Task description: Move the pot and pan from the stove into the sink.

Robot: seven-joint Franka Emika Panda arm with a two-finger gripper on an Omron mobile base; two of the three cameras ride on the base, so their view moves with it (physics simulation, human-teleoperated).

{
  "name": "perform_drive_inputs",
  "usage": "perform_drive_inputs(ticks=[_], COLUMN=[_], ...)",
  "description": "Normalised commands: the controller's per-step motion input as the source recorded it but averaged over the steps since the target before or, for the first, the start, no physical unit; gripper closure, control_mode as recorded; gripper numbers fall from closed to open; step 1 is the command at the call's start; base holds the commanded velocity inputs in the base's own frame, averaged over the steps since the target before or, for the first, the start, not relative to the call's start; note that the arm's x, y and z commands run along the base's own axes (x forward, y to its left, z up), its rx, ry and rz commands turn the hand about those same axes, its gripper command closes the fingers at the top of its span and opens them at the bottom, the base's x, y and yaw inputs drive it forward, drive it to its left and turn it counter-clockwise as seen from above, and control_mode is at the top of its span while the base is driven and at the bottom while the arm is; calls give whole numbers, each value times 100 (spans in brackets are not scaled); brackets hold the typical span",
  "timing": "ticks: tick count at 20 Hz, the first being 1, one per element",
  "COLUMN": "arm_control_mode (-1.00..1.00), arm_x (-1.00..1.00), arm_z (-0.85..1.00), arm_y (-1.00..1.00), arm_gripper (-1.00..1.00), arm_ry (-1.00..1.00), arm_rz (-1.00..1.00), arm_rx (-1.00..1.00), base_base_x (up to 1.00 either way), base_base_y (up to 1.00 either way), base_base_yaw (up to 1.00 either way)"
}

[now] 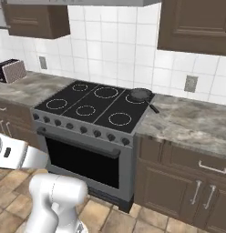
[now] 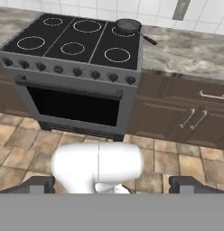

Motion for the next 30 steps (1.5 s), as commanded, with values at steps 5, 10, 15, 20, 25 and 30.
perform_drive_inputs(ticks=[5,10,15,20,25,30], arm_control_mode=[100,100,100,100,100,100], arm_x=[0,0,0,0,0,0], arm_z=[0,0,0,0,0,0], arm_y=[0,0,0,0,0,0], arm_gripper=[-100,-100,-100,-100,-100,-100], arm_ry=[0,0,0,0,0,0], arm_rz=[0,0,0,0,0,0], arm_rx=[0,0,0,0,0,0], base_base_x=[0,0,-6,-1,0,1], base_base_y=[-20,-23,-11,13,18,0], base_base_yaw=[-45,-42,-19,0,0,0])
